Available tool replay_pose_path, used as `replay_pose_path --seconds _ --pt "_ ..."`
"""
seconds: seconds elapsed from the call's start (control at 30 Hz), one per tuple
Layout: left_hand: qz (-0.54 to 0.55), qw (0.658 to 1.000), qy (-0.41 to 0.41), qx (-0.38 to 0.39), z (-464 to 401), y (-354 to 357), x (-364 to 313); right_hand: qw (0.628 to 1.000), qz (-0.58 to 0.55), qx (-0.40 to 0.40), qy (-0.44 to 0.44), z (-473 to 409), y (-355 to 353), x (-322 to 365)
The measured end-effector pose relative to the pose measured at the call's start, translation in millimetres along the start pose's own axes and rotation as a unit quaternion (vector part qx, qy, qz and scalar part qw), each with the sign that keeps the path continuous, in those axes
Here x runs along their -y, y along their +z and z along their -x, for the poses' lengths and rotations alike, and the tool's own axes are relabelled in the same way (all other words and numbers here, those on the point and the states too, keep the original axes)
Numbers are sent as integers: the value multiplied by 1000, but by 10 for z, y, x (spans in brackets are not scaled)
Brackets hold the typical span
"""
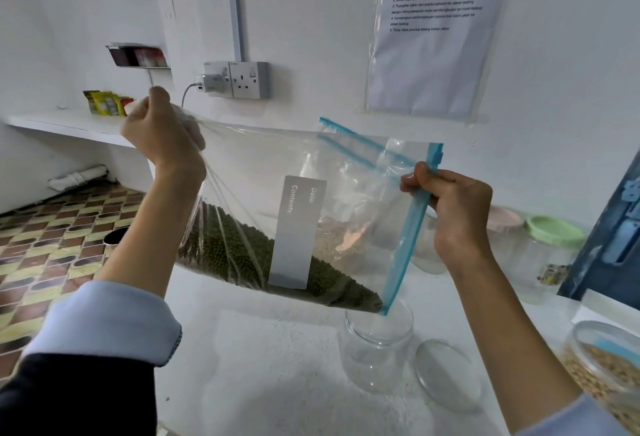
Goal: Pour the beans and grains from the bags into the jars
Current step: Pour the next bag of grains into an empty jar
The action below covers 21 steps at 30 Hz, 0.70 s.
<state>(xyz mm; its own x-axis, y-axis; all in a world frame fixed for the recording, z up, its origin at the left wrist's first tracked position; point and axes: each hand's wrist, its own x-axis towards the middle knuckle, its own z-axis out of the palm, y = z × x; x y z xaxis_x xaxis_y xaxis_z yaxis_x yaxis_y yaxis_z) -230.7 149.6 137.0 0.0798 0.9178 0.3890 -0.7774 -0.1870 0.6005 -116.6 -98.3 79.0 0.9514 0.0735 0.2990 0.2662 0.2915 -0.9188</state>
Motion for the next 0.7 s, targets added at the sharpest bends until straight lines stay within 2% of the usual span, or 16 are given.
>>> replay_pose_path --seconds 0.53,0.7 --pt "2 1000 20 20 -34 56 29 1000 -11 21 2 4 -14 -27" --pt "1 1000 22 5 -40 65 14 1000 -14 26 7 -2 -2 -5"
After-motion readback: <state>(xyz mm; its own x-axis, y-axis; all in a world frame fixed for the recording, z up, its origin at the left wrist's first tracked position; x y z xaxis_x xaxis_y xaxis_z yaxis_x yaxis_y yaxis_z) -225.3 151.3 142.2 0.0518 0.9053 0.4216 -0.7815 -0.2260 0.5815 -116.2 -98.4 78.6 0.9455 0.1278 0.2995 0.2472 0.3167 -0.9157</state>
